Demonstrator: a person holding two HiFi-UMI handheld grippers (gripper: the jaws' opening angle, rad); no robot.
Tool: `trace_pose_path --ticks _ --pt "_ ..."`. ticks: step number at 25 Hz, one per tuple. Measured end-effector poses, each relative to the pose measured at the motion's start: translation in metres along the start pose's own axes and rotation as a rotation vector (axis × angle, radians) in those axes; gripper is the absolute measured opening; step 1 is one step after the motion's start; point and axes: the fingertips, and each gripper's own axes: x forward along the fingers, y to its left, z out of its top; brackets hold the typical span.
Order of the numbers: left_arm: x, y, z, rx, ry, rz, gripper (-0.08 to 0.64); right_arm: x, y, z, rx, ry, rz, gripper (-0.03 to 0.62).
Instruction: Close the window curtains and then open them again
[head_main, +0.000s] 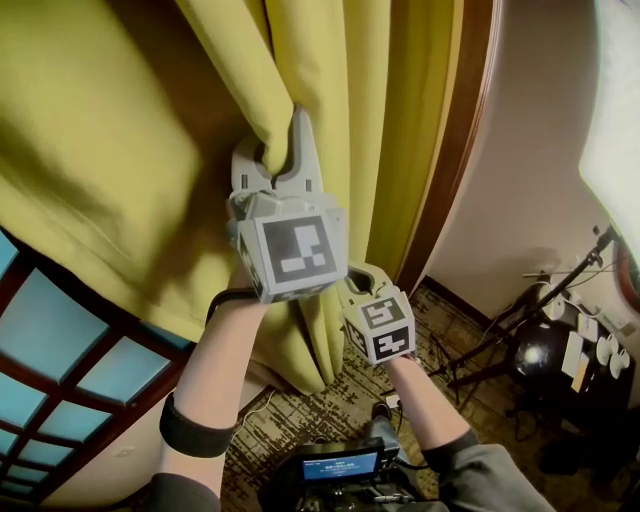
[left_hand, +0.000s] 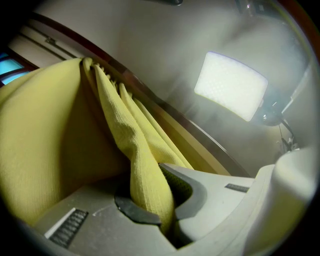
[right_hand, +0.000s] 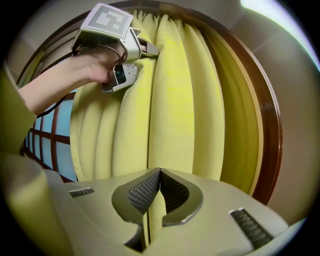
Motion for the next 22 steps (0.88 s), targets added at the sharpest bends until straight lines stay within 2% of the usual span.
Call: trace_pose_path --ticks 3,6,13,18,22 --pt "0.018 -0.006 -0.001 0.012 0.001 0.010 0.000 0.005 -0.010 -0.001 -0.001 0.002 0.012 0.014" --pt "0.043 -0.018 0.000 0.060 -0.003 -0.008 0.000 0.006 -0.028 -0.002 0.009 -0.001 0.013 0.014" --pt "0.091 -0.050 0.005 0.007 -0.005 -0.012 0.000 0.006 -0.067 -0.008 0.036 -0.001 0.004 0.014" --pt "0.134 -0.079 -0.002 0.025 0.034 -0.061 0.000 0.008 -0.092 -0.006 0.045 -0.013 -0.007 0.014" --pt "0.169 -0.120 -0.014 0.034 0.077 -0.138 0.000 0.007 -0.110 -0.001 0.044 -0.018 -0.017 0.014"
